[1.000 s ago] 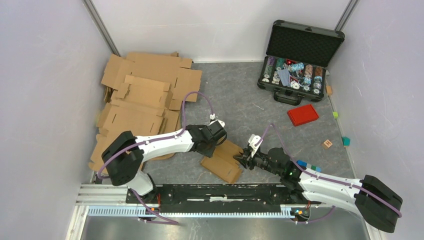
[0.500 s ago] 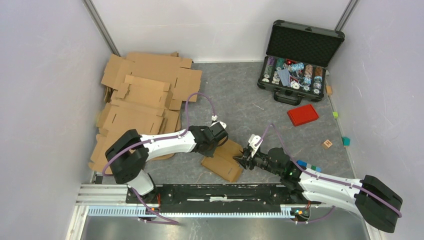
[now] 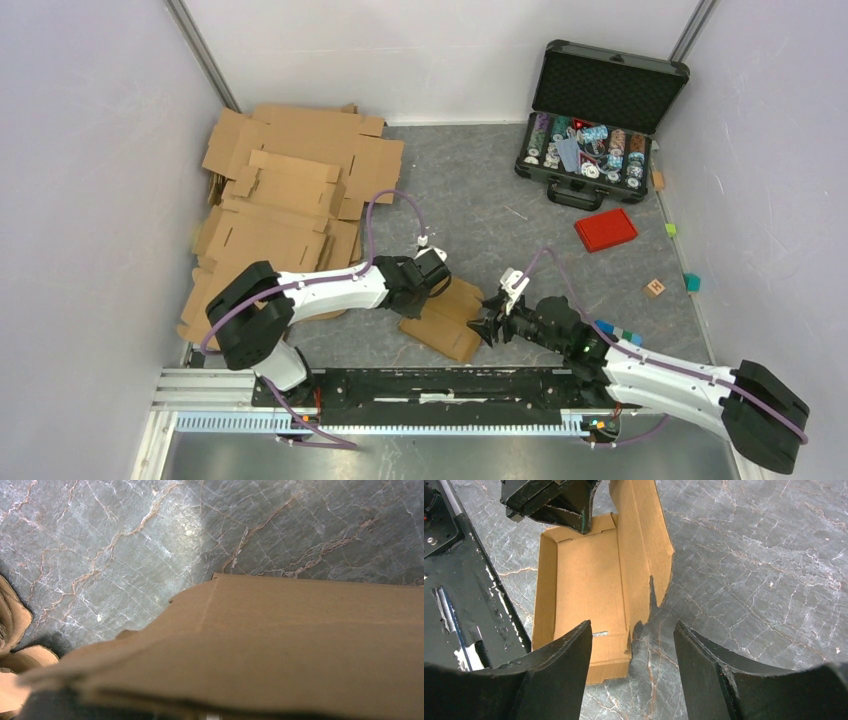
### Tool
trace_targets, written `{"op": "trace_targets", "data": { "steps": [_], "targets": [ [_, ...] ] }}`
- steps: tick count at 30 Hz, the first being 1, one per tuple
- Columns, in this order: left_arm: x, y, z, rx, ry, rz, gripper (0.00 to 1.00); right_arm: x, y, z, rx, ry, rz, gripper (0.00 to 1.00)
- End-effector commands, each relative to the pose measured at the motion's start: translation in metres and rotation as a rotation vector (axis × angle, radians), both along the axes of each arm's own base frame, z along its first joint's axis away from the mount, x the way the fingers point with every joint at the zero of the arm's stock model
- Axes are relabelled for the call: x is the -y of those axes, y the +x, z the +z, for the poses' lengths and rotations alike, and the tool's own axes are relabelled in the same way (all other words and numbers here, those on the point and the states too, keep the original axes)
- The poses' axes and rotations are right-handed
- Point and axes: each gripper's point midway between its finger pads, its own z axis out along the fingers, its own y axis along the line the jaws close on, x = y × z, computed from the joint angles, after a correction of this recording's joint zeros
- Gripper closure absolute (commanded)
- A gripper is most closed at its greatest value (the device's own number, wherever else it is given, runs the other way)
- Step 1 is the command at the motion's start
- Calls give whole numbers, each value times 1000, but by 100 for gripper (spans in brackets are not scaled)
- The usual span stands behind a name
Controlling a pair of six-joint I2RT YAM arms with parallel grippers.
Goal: Fold the paper box
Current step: Fold the paper box at the center of the board.
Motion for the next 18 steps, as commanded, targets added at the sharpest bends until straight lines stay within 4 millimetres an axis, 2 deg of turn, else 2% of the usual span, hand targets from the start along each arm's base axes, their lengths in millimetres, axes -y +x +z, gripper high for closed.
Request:
{"op": "trace_targets", "data": {
  "steps": [1, 2, 6, 12, 14, 18],
  "targets": [
    [-6, 1, 1, 11, 15, 32, 95, 1, -1, 6, -40, 13, -24, 34],
    [-7, 1, 0, 11, 20, 36, 98, 1, -3, 4, -53, 6, -20, 35],
    [-8, 1, 0, 17, 21, 43, 98, 5, -7, -6, -81, -16, -19, 45],
    [-9, 1, 0, 22, 19, 56, 98, 19, 0, -15, -77, -35, -100, 66],
    [-7, 1, 0, 19, 11, 64, 98, 23, 5, -18, -86, -47, -147, 75],
    [-5, 1, 2, 23, -10, 86, 98, 19, 8, -21, -115, -69, -158, 90]
  ]
}}
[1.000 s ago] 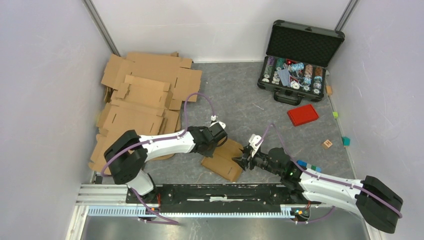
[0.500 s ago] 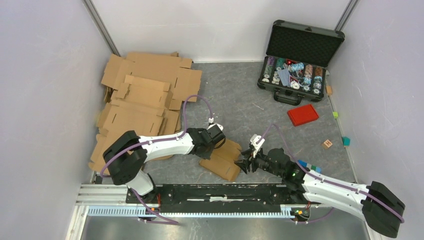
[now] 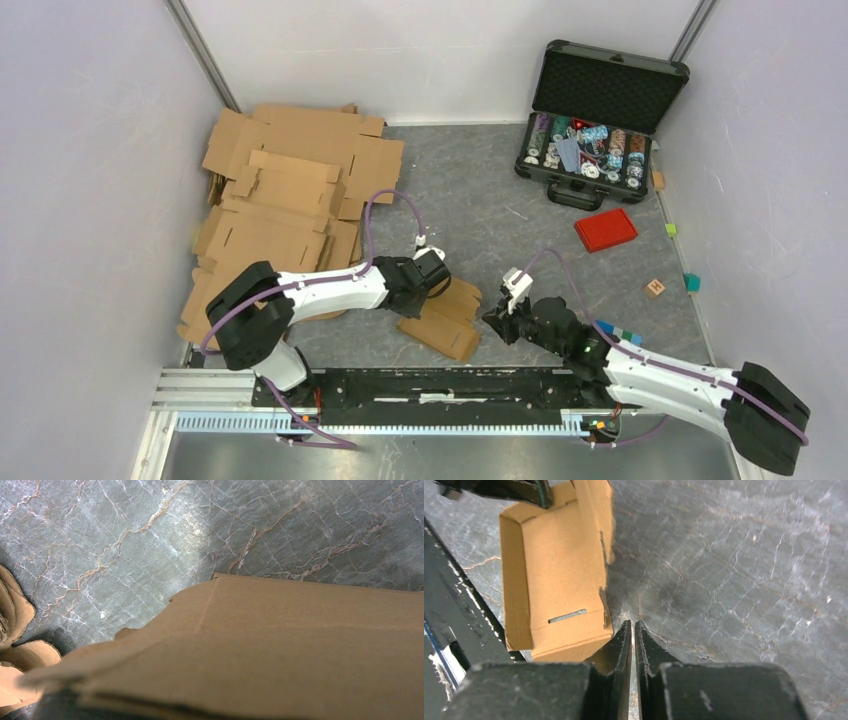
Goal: Fold the paper box
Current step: Fold the paper box at the center of the board.
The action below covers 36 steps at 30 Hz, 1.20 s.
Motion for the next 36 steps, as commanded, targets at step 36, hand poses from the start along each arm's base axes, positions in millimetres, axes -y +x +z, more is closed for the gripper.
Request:
{"op": "trace_targets", "data": {
  "steps": [36],
  "targets": [
    [16, 7, 13, 56, -173, 172, 98, -45, -12, 4, -141, 48, 123, 99]
  ]
}}
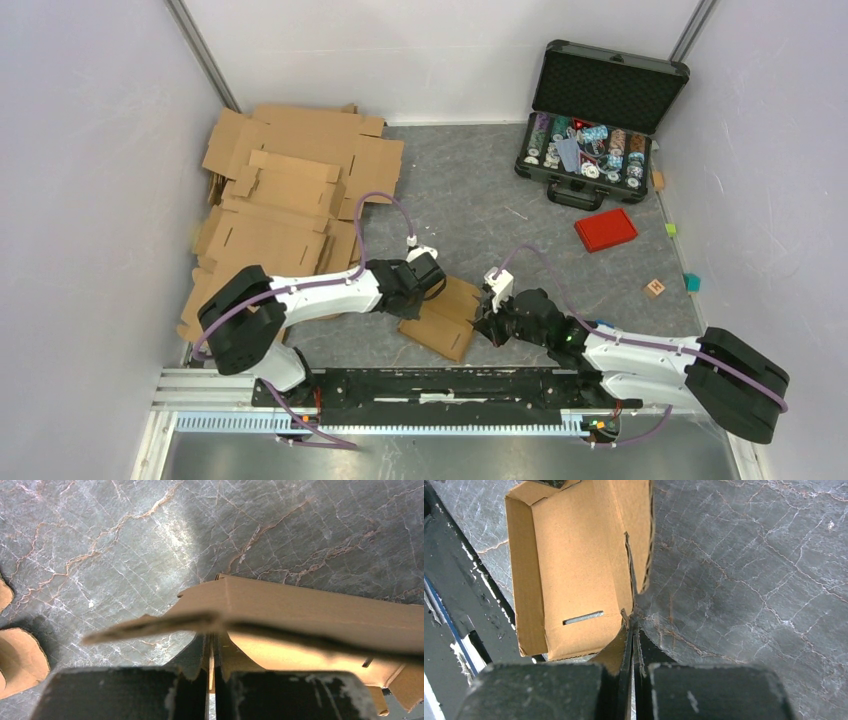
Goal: Fold the paper box
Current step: Fold the paper box at the center of the board.
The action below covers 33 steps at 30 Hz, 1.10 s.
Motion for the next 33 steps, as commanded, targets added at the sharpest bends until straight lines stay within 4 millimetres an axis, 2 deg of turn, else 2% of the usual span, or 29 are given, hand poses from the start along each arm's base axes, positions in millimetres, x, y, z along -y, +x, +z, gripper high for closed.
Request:
{"op": "trace_targets", "data": {
  "steps": [1, 5, 10, 20, 23, 29, 33],
  "targets": [
    [16, 11, 12, 59, -109, 84, 98, -21, 2, 27, 0, 103, 12, 100],
    [14, 12, 11, 65, -110, 87, 98, -12, 13, 21, -34, 58, -88, 100],
    [11, 12, 12, 70, -95, 92, 98, 4, 32, 26, -1, -32, -195, 100],
    [11, 15, 20, 97, -121, 116, 98, 11, 38, 26, -54, -67, -253, 100],
    [9, 15, 20, 100, -120, 117, 98, 19, 46, 25, -50, -83, -309, 100],
    [8, 14, 19, 100, -120, 119, 98, 3, 42, 36, -73, 3, -252, 100],
    [9, 15, 20, 104, -126, 124, 98, -6, 38, 34, -103, 19, -217, 100]
  ]
}}
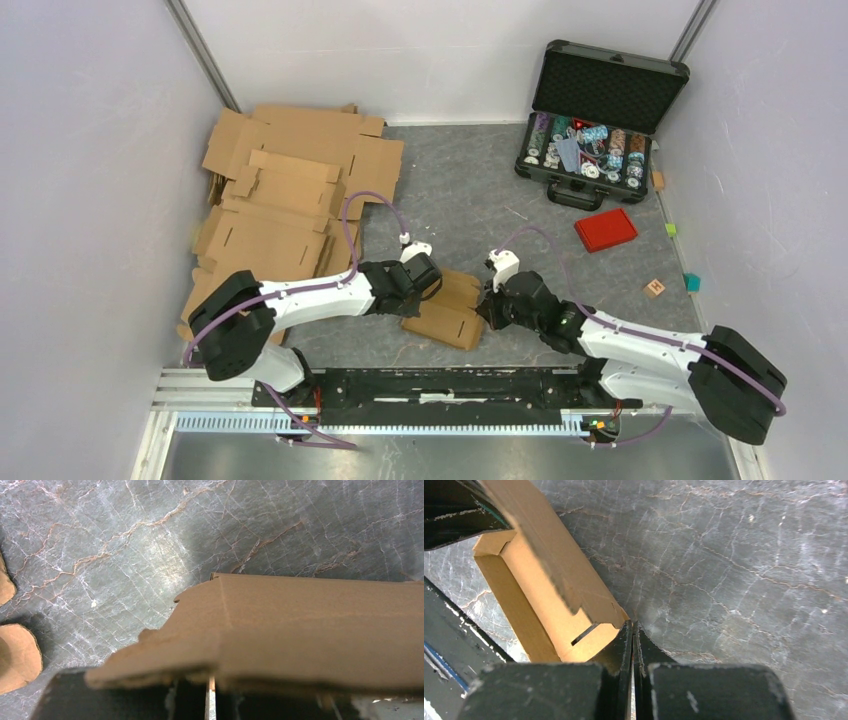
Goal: Fold the paper box
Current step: Fold the paper box at the center of the board.
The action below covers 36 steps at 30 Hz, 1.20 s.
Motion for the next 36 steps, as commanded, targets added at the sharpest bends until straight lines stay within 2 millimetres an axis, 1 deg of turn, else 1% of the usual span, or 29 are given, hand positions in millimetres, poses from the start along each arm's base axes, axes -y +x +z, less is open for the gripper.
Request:
{"op": "trace_targets", "data": {
  "steps": [1, 2, 3, 6, 10, 13, 19, 24, 29, 31, 33, 35, 36],
  "targets": [
    [8, 9, 12, 50, -62, 50, 98, -24, 2, 17, -11, 92, 40, 100],
    [8, 9, 12, 48, -65, 54, 98, -24, 2, 16, -15, 93, 38, 100],
    [8, 8, 12, 49, -67, 57, 98, -27, -3, 15, -32, 104, 62, 100],
    [8, 9, 13, 47, -78, 73, 98, -30, -9, 12, -54, 138, 77, 100],
    [12, 8, 12, 38, -91, 71, 98, -33, -16, 13, -75, 196, 84, 100],
    [11, 8, 10, 35, -82, 76, 98, -33, -16, 14, -76, 225, 68, 100],
    [17, 6, 9, 14, -102, 82, 98, -33, -16, 11, -87, 290, 25, 100],
    [18, 6, 9, 15, -115, 96, 98, -29, -15, 16, -105, 409, -53, 100],
    [21, 4, 7, 8, -138, 103, 98, -23, -14, 13, -133, 458, -110, 100],
    [20, 4, 5, 6, -133, 102, 98, -23, -14, 16, -130, 482, -109, 100],
    [18, 4, 5, 10, -123, 102, 98, -21, -12, 15, -118, 463, -109, 100],
    [16, 4, 5, 14, -114, 104, 98, -14, -6, 13, -80, 393, -117, 100],
    [15, 5, 5, 16, -110, 106, 98, -12, -3, 16, -52, 369, -108, 100]
  ]
}}
